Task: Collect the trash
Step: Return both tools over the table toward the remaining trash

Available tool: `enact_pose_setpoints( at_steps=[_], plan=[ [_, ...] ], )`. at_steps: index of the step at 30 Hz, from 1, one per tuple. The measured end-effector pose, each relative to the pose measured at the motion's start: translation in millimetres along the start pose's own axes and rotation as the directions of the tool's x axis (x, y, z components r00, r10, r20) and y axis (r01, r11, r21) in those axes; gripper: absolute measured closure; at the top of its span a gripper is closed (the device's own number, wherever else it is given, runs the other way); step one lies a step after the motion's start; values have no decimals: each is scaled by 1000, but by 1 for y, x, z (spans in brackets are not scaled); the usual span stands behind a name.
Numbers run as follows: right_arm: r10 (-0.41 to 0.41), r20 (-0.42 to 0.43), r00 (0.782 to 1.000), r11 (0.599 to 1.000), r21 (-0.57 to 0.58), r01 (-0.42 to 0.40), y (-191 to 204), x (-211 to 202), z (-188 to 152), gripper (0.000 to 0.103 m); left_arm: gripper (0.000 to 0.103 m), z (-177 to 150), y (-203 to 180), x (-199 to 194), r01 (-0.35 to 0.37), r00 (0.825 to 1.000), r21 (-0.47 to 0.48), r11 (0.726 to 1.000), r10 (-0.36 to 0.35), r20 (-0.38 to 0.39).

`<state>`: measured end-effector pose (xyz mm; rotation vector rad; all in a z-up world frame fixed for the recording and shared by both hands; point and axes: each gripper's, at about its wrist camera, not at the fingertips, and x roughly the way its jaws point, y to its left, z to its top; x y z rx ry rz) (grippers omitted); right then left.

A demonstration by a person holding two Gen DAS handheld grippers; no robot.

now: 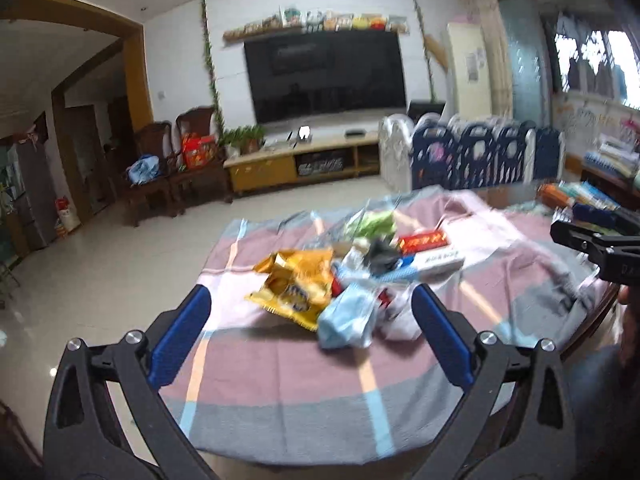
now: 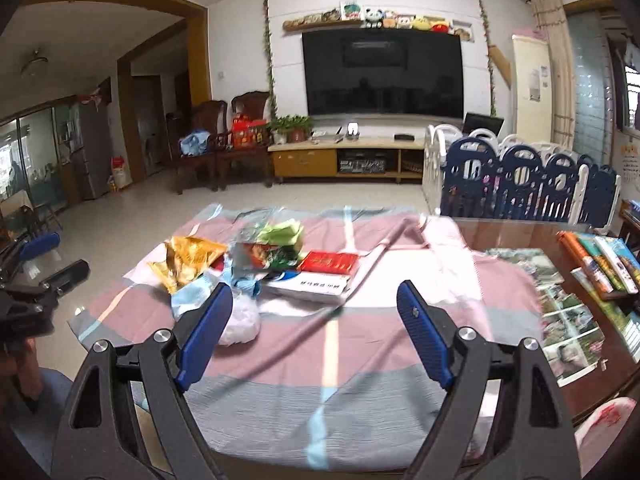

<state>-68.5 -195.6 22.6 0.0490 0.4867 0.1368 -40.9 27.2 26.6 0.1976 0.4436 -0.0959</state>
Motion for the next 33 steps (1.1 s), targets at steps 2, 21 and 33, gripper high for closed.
enact_pose_setpoints(
  at_steps=[2, 21, 33],
  plan=[
    [-18, -1, 1000, 1000, -21, 18, 7, 2, 0, 21, 3, -1, -7, 1, -9, 1000, 30, 1000, 9, -1],
    [-18, -6, 1000, 1000, -7, 18, 1, 6, -3, 21, 3, -3, -2, 10, 26, 999, -52, 998, -28, -41],
    [-12, -6, 1000, 1000, 18, 12, -1, 5, -2, 21, 3, -2, -2, 11, 29, 999, -47, 998, -31, -43]
  ],
)
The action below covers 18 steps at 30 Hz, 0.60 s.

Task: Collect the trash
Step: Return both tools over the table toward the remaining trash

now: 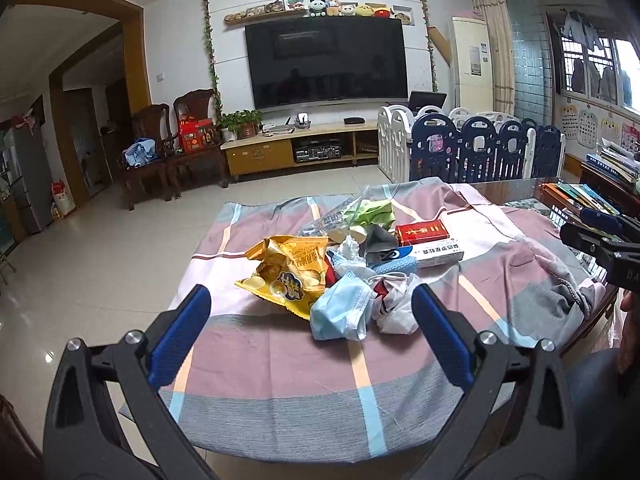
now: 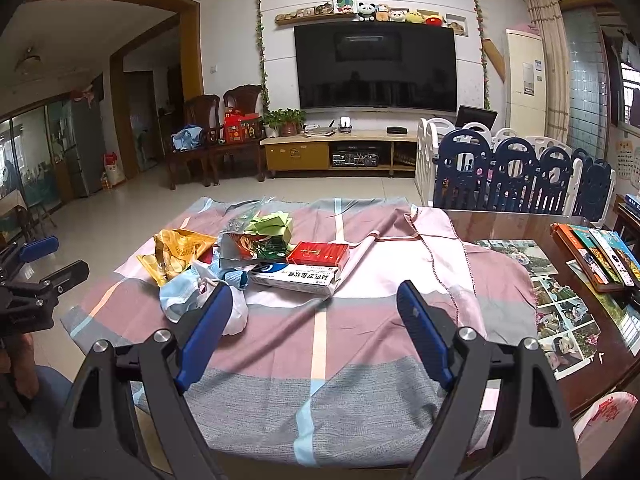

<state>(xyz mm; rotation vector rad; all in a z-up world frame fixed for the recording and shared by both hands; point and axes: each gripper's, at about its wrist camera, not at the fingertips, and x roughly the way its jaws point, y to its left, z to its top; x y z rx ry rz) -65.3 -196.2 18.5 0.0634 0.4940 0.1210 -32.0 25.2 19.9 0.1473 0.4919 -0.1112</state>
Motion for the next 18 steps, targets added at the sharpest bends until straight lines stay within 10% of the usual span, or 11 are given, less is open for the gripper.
enact_pose_setpoints(
  at_steps=[18],
  plan=[
    [11, -10, 1000, 1000, -7, -11, 4, 3, 3, 21, 3, 12, 18, 66, -1, 992, -50, 999, -5, -122]
  ],
)
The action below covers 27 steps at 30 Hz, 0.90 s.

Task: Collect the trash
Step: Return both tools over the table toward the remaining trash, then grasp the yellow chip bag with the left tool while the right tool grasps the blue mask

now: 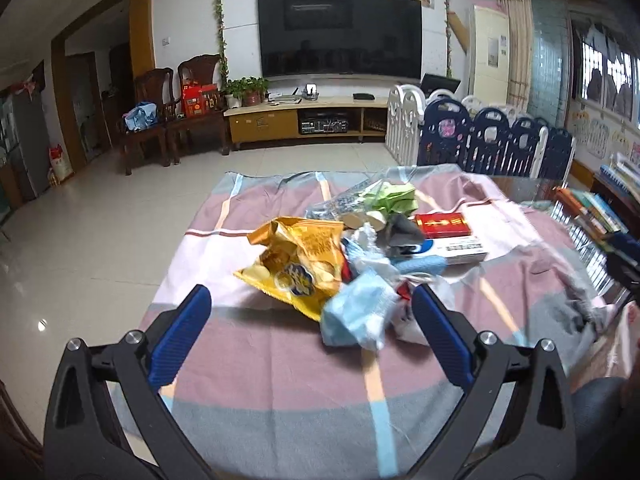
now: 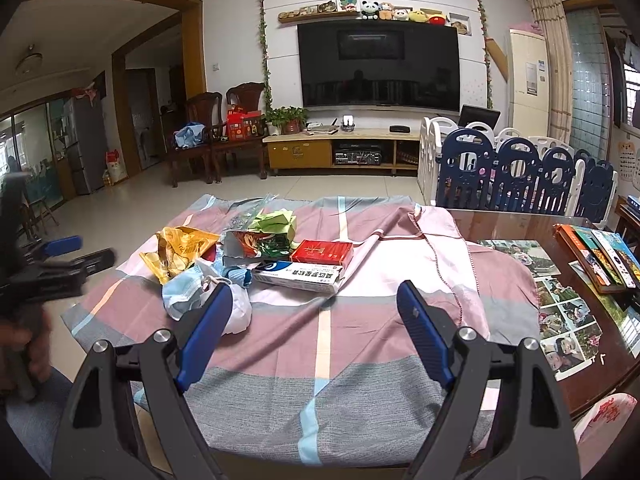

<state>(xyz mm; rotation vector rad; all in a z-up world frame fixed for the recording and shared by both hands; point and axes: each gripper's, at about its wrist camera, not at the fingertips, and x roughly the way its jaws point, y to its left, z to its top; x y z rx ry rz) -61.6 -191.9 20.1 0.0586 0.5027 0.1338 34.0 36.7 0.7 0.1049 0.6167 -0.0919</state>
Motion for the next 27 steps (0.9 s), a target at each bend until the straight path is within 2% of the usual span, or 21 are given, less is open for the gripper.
enact_pose_setpoints(
  at_steps=[3, 8, 12, 14, 15, 17, 18, 23, 27],
  plan=[
    [5, -2, 1000, 1000, -2, -5, 2, 2, -1, 21, 3, 8, 2, 45, -54, 996, 35, 998, 57, -75],
    [17, -21, 1000, 1000, 4, -17, 3, 9, -1, 21, 3, 24, 24, 103, -90, 987, -51, 995, 82, -139],
    [28, -47, 998, 1000, 6, -28, 8, 16, -1, 21, 5, 29, 36, 140, -74, 981, -110, 991, 53, -184],
    [39, -72, 997, 999, -8, -39, 14, 22, -1, 21, 33, 27, 38, 153, -44, 979, -116, 992, 20, -205],
    [44, -87, 995, 999, -16, -46, 18, 26, -2, 21, 55, 24, 38, 157, -33, 976, -117, 993, 7, -218],
    [85, -129, 988, 996, -16, -88, 28, 41, -1, 21, 61, 22, 39, 150, -48, 981, -114, 992, 26, -194],
    [103, -143, 984, 994, -14, -107, 32, 47, -1, 21, 69, 23, 41, 141, -33, 986, -119, 992, 13, -169],
    [172, -226, 959, 984, -8, -179, 63, 110, -7, 21, 69, 27, 43, 62, -35, 999, -135, 990, 35, -1],
    [196, -336, 921, 980, 38, -195, 78, 163, -20, 21, 69, 13, 31, -11, -59, 990, -131, 990, 75, 122]
  ],
)
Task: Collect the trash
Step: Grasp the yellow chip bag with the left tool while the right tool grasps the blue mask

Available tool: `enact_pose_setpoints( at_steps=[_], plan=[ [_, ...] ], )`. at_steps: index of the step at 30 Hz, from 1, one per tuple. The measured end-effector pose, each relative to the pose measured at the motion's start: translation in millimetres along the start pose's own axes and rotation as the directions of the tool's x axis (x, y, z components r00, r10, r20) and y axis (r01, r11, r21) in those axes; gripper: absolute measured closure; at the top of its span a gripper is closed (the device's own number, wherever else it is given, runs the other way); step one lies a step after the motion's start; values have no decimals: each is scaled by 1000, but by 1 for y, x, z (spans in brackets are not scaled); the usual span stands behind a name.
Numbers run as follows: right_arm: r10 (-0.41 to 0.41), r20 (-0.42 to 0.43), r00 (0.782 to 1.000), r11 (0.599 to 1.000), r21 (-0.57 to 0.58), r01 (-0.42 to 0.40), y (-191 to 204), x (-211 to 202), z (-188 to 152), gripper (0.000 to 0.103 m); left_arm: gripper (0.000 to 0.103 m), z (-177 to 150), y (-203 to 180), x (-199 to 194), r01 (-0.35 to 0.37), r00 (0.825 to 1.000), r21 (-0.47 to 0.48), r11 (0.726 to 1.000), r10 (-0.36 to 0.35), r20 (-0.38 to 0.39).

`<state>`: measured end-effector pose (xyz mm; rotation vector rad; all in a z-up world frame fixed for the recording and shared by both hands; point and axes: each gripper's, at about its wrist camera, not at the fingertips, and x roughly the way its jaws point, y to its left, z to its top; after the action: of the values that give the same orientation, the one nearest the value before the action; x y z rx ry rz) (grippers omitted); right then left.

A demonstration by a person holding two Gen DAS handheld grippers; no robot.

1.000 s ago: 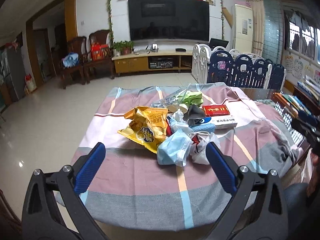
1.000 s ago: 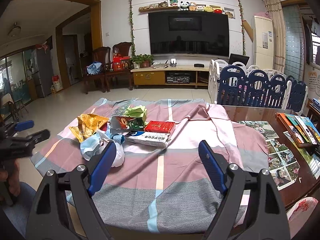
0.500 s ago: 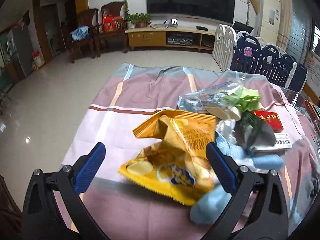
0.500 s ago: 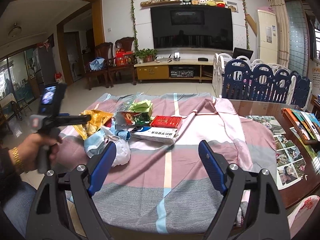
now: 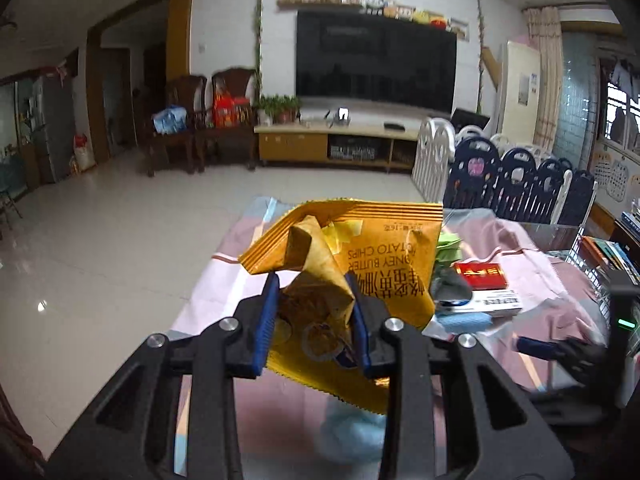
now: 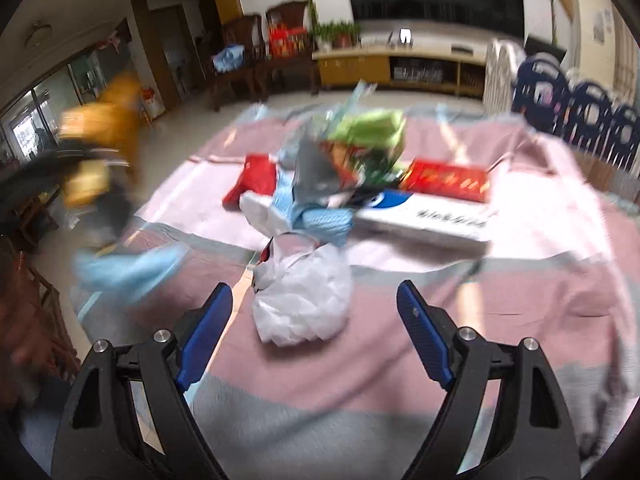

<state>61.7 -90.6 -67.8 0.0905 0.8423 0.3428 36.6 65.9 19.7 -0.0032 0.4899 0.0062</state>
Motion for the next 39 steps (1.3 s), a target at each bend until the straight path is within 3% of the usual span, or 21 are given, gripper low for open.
enact_pose_setpoints(
  at_steps=[2, 3, 4, 6, 9, 13, 14, 16, 17, 19, 21, 23, 25, 28, 31, 32, 34, 35, 39],
  plan=[
    [0, -20, 1000, 1000, 14, 1, 1, 14, 1, 27, 68, -7, -1, -26, -14, 999, 7, 1000, 14, 50],
    [3, -43, 999, 1000, 23, -2, 1, 22, 2, 47, 68, -9, -1, -31, -8, 998, -2, 1000, 8, 60],
    [10, -61, 998, 999, 32, -9, 1, 27, 1, 61, 67, -11, 1, -36, -10, 996, -10, 1000, 11, 83],
    [8, -58, 998, 999, 49, -6, 0, 27, 0, 73, 67, -10, 5, -30, -11, 994, -22, 1000, 13, 106],
    [13, -9, 1000, 999, 43, -12, 1, 5, -1, 79, 68, -6, 8, -1, 11, 1000, -48, 999, -10, 25],
    [33, 49, 998, 998, 49, -36, -6, -26, -4, 80, 69, -4, 7, 21, 24, 1000, -91, 996, -25, -15],
    [28, 32, 999, 998, 60, -30, -9, -25, -7, 78, 69, -3, 5, 23, 28, 999, -98, 995, -29, -18],
    [-24, -24, 999, 996, 82, 26, -18, -18, -10, 58, 69, -5, 5, 27, 29, 999, -102, 994, -32, -21],
    [-45, -30, 999, 995, 86, 47, -21, -17, -10, 35, 69, -7, 4, 28, 28, 999, -101, 994, -30, -22],
    [-78, 26, 997, 993, 95, 75, -23, -29, -10, 29, 69, -8, 3, 31, 27, 999, -102, 994, -29, -26],
    [-31, 125, 992, 997, 69, 22, -13, -51, -9, 19, 69, -10, 5, 31, 28, 999, -107, 994, -32, -30],
    [97, 191, 977, 995, 3, -99, 7, -68, -15, 14, 69, -10, 11, 31, 42, 998, -119, 992, -47, -37],
    [198, 166, 966, 975, -139, -175, 41, -69, -21, 14, 69, -10, 11, 32, 51, 998, -122, 991, -56, -38],
    [205, 102, 973, 949, -263, -172, 76, -51, -28, 14, 69, -10, 12, 30, 64, 997, -122, 990, -69, -36],
    [207, 56, 977, 946, -265, -186, 89, -32, -27, 14, 69, -11, 9, 28, 84, 996, -117, 990, -88, -34],
    [205, 56, 977, 948, -258, -185, 90, -28, -26, 17, 69, -11, 8, 27, 92, 995, -110, 990, -96, -33],
    [199, 31, 980, 955, -229, -187, 85, -20, -21, 53, 69, -11, 8, 24, 101, 994, -104, 989, -104, -24],
    [204, -1, 979, 956, -217, -199, 82, -16, -20, 84, 69, -10, 8, 23, 99, 995, -101, 990, -102, -20],
    [228, -22, 973, 947, -226, -227, 77, -28, -24, 91, 69, -10, 19, 22, 69, 997, -128, 989, -72, -15]
  ],
)
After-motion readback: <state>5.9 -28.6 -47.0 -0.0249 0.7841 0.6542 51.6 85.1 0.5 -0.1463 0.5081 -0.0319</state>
